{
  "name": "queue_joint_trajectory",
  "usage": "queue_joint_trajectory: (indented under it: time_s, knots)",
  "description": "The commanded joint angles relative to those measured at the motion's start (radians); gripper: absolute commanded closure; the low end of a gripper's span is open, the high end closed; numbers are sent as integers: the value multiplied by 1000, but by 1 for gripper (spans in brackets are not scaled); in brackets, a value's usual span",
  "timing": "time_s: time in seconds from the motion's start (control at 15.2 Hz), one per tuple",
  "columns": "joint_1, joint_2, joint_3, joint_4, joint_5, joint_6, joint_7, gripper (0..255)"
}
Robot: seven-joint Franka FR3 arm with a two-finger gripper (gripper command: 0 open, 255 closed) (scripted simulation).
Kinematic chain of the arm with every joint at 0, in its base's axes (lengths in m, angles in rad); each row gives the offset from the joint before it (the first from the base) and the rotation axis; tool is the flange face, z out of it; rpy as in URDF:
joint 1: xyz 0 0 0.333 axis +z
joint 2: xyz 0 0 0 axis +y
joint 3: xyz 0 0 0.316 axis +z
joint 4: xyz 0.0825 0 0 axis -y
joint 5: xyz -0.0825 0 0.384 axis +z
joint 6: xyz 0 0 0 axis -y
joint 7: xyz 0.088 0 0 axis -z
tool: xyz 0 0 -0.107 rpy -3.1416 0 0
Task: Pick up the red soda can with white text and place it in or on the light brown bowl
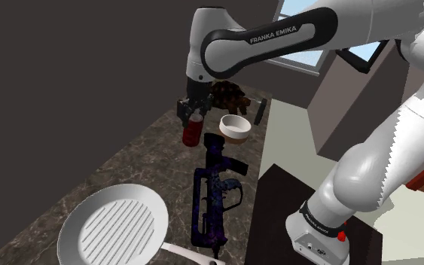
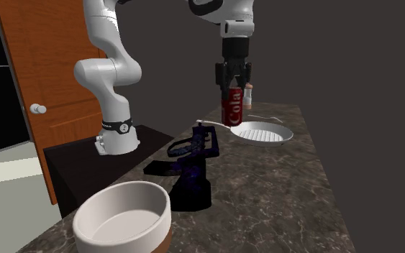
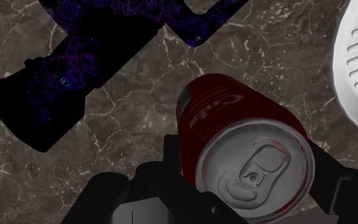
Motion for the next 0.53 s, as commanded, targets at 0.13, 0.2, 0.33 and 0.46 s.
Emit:
queue_joint_trajectory:
  time_s: [0.13,0.2,0.33,0.46]
  knots:
    - [-38,-33,-51,-22,4,-12,-92,255]
    - [-49,-39,-66,-25,4,-15,-118,255]
    - [-71,-47,-95,-29,1,-21,-168,255]
    - [-93,-51,-125,-28,-3,-27,-217,255]
